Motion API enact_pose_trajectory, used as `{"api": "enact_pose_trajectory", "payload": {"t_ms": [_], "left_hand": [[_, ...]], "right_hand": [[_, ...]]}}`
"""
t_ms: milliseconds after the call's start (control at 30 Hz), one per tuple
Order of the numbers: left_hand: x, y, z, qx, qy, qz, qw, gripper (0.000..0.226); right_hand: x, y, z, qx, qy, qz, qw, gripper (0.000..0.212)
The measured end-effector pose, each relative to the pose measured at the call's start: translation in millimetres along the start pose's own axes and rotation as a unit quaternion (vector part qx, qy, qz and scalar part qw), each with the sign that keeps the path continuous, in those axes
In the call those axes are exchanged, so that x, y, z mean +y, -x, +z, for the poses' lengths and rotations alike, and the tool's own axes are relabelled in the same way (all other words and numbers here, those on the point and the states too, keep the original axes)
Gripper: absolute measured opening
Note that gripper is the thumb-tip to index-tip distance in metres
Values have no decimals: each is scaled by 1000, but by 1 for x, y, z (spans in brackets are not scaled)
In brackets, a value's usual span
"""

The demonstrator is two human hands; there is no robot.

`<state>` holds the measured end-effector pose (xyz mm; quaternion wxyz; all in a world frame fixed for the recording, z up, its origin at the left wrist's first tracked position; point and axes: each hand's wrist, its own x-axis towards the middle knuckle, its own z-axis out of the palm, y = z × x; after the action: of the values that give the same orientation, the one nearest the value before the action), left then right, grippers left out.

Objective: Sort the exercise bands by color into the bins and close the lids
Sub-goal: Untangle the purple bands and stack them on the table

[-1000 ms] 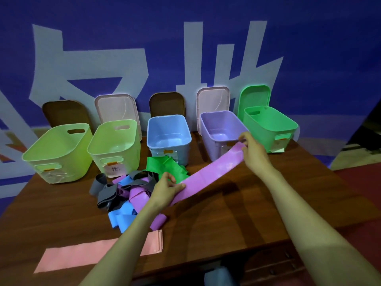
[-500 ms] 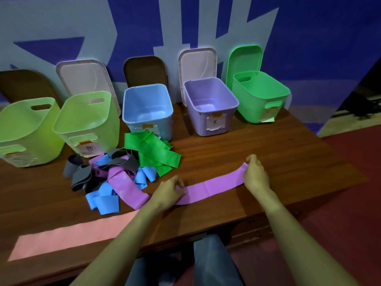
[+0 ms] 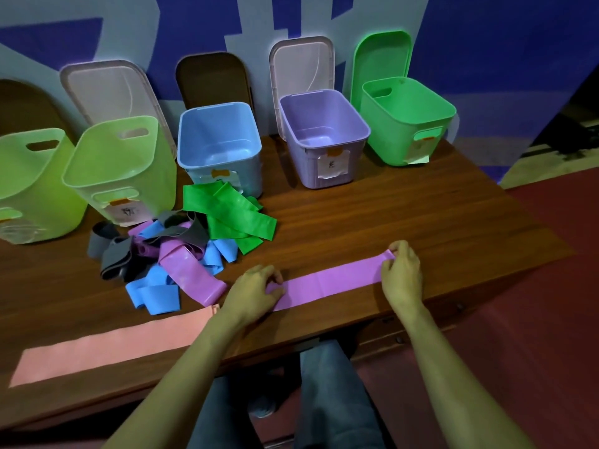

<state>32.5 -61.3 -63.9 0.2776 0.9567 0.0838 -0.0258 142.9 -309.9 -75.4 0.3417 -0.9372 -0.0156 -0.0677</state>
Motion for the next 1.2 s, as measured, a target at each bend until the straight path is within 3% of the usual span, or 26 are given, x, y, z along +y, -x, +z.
{"api": "enact_pose_trajectory", "payload": {"t_ms": [267, 367, 600, 800, 1000, 1200], "left_hand": [[5, 6, 8, 55, -69, -10, 996, 17], [10, 9, 14, 79, -50, 33, 995, 14], [9, 22, 22, 44, -63, 68, 995, 51], [4, 24, 10, 41, 6, 59, 997, 17], [-23, 40, -26, 184, 36, -37, 982, 12], [-69, 62, -55, 259, 29, -168, 951, 19]], "right_hand": [[-4, 9, 1, 49, 115, -11, 992, 39], [-13, 17, 6, 26, 119, -57, 991, 26], [-35, 47, 28, -16, 116, -128, 985, 14], [-61, 52, 27, -90, 141, -133, 977, 20], [-132, 75, 50, -151, 34, -280, 947, 19], [-191, 93, 93, -253, 42, -328, 909, 31]]}}
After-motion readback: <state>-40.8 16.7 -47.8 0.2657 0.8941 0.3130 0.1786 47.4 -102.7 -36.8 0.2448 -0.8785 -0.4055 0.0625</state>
